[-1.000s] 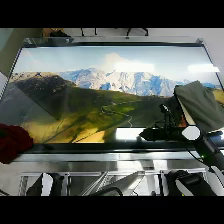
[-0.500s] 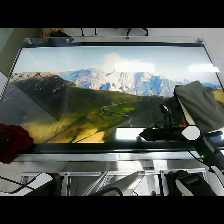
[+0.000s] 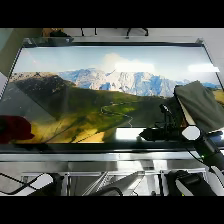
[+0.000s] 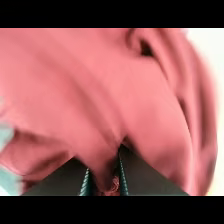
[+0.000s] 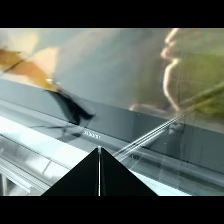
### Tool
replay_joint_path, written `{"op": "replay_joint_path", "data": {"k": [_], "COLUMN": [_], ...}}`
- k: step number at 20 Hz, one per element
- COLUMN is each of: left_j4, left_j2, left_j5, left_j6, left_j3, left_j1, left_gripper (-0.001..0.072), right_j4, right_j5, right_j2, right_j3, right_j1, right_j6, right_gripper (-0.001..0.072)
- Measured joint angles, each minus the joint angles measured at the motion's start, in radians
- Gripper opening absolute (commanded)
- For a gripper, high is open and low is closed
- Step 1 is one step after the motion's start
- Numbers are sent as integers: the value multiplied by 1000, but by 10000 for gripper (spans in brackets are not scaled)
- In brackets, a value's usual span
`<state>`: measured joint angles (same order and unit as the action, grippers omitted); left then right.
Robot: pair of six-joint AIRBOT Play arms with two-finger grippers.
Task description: Fold the shirts.
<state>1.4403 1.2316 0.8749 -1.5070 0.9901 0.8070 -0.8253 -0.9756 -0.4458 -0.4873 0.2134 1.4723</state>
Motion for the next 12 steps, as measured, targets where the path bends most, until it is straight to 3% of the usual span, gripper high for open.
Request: {"op": "replay_joint_path", "data": {"k": [5, 12], "left_j4": [-307, -487], "left_j2": [-210, -369], "left_j5": [63, 31], "left_j6": [8, 28], "left_j3": [183, 101], "left_j1": [-192, -830], "left_gripper": [22, 21], "right_j4": [0, 0], "right_j5": [0, 0], "right_j2": [0, 0], "right_j3": [0, 0], "right_j1": [0, 0], "right_j6": [0, 0], "right_gripper": [19, 19]}}
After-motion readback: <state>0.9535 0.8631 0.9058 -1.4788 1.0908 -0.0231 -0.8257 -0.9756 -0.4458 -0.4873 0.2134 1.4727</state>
